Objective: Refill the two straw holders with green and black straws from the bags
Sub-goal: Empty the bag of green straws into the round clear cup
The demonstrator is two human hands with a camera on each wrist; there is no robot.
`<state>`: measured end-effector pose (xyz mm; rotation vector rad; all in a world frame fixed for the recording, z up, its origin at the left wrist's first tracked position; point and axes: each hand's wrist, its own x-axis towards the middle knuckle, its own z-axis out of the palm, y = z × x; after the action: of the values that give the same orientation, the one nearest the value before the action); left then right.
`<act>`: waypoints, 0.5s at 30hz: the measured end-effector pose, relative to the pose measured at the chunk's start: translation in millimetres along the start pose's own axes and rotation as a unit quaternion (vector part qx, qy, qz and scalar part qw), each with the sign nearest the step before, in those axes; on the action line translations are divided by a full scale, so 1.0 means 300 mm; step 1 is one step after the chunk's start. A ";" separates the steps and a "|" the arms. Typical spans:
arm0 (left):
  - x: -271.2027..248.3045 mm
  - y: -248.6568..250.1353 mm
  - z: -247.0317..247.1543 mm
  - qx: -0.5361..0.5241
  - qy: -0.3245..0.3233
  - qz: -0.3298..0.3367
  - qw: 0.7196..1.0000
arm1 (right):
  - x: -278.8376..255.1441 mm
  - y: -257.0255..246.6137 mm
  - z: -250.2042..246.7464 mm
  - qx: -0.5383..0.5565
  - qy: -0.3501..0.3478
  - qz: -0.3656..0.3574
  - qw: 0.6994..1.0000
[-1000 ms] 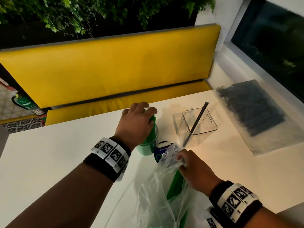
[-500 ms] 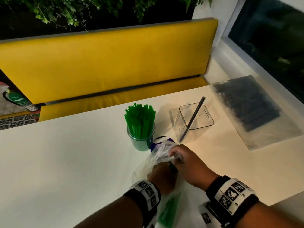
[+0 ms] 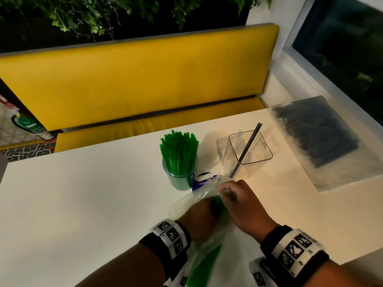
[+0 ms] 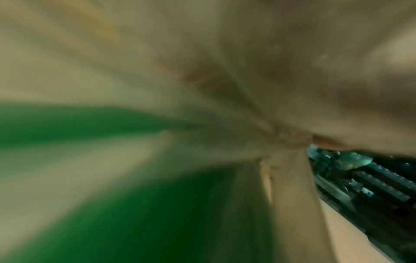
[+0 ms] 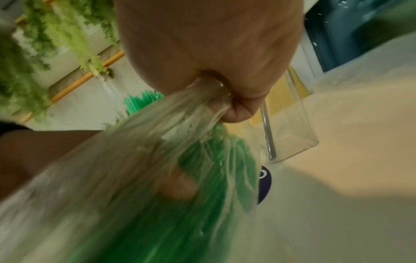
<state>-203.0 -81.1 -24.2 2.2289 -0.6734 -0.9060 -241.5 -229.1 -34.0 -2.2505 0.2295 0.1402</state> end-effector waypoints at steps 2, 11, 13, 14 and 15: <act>0.026 0.005 0.002 0.080 -0.027 -0.012 0.996 | 0.007 -0.007 0.002 0.023 -0.030 -0.016 0.999; 0.014 -0.010 0.007 -0.030 0.006 -0.006 1.000 | 0.021 0.016 -0.009 0.018 0.038 0.006 0.999; -0.006 0.000 -0.009 -0.045 0.003 -0.006 0.999 | 0.015 0.026 -0.014 -0.018 0.060 0.018 0.998; -0.019 0.000 -0.018 -0.058 0.005 -0.003 0.998 | 0.011 0.026 -0.017 -0.028 0.061 0.026 0.997; -0.036 0.003 -0.029 -0.083 0.008 0.001 0.997 | 0.007 0.022 -0.020 -0.040 0.052 0.039 0.997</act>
<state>-203.6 -71.6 -13.9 2.0852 -0.5729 -0.9090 -240.7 -238.2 -35.6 -2.3328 0.3731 0.0749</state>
